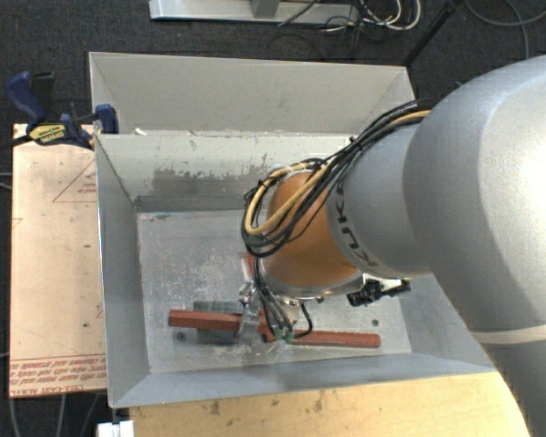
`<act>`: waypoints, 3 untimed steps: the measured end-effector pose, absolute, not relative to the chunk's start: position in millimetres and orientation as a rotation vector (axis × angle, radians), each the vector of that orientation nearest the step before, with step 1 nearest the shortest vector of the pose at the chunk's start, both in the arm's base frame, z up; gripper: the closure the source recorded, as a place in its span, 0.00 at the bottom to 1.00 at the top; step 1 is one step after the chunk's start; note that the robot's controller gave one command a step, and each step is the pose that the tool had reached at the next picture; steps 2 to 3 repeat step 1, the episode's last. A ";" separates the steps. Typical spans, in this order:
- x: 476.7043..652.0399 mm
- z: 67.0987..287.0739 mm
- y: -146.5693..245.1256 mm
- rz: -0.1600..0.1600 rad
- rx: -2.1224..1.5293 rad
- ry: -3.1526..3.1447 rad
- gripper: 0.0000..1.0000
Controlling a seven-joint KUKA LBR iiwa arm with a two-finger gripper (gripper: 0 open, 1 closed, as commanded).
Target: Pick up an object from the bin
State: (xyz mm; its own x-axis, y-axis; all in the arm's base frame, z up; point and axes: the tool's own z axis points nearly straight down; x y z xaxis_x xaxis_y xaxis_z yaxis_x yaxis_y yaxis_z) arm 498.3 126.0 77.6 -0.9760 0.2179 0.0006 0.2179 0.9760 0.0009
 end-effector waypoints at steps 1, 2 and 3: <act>498.9 102.7 126.4 -0.003 -0.342 -3.125 1.00; 498.9 102.7 126.4 -0.003 -0.342 -3.125 1.00; 498.9 102.7 126.4 -0.003 -0.342 -3.125 1.00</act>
Offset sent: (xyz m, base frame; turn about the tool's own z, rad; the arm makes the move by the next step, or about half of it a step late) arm 0.0000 0.0002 0.0246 0.0000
